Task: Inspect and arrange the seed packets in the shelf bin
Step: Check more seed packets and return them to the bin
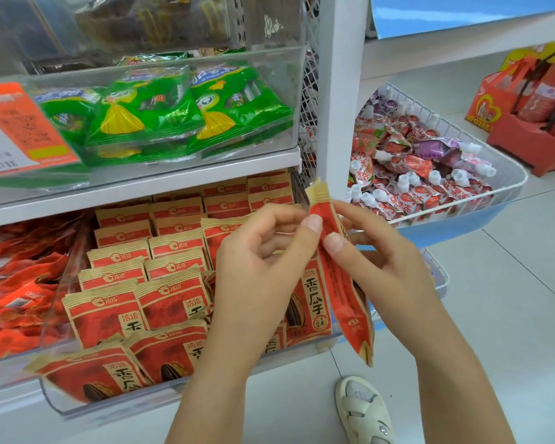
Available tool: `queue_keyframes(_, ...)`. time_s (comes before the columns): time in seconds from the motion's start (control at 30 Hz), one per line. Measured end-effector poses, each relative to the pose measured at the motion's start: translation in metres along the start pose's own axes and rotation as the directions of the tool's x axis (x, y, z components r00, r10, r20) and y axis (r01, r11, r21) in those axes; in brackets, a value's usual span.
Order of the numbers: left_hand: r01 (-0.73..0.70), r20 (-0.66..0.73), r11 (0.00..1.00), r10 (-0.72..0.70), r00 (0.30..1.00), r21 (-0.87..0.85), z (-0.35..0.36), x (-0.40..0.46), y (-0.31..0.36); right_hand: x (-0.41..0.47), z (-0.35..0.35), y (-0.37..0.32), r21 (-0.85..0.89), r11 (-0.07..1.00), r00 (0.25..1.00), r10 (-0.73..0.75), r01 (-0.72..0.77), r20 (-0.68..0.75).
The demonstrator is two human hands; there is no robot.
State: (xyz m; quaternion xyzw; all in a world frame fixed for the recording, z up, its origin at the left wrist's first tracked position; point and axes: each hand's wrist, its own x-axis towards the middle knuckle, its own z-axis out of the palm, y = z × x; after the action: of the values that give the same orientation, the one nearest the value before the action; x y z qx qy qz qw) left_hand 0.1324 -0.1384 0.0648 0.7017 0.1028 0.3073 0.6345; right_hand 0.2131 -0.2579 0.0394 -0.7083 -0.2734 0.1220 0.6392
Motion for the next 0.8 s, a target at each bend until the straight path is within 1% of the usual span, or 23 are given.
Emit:
queue_keyframes(0.1,0.004,0.001,1.0,-0.003,1.0,-0.013,-0.002,0.0,0.0,0.0,0.001,0.0,-0.001,1.0,1.0,0.004,-0.004,0.013)
queue_keyframes(0.23,0.049,0.001,0.995,-0.05,0.999,-0.09,-0.002,0.0,0.001,-0.001,0.002,0.0,-0.002,1.0,1.0,-0.007,0.007,0.019)
queue_keyframes(0.3,0.05,-0.003,0.995,-0.051,0.999,-0.087,-0.001,0.0,0.001,-0.001,0.002,0.0,-0.005,1.0,1.0,-0.011,0.011,0.026)
queue_keyframes(0.37,0.047,-0.039,0.996,-0.05,0.998,-0.081,0.0,0.0,0.0,-0.001,0.001,0.0,0.0,1.0,0.999,-0.021,0.021,0.045)
queue_keyframes(0.43,0.063,-0.116,0.992,-0.076,0.99,-0.113,-0.001,0.001,0.0,0.0,-0.002,-0.003,0.074,0.997,0.998,-0.019,0.015,0.059)
queue_keyframes(0.5,0.087,-0.159,0.979,-0.117,0.98,-0.186,-0.003,0.003,0.001,0.002,-0.007,-0.006,0.149,0.988,0.997,0.017,-0.028,0.074)
queue_keyframes(0.67,0.161,-0.137,0.918,-0.223,0.965,-0.362,-0.009,0.006,0.005,0.0,-0.02,-0.007,0.163,0.964,0.967,0.178,-0.208,0.184)
queue_keyframes(0.73,0.178,-0.12,0.9,-0.244,0.962,-0.398,-0.009,0.006,0.005,0.0,-0.022,-0.006,0.214,0.944,0.952,0.199,-0.25,0.234)
queue_keyframes(0.8,0.196,-0.098,0.896,-0.254,0.962,-0.4,-0.01,0.006,0.003,0.002,-0.024,-0.004,0.267,0.926,0.948,0.201,-0.266,0.247)
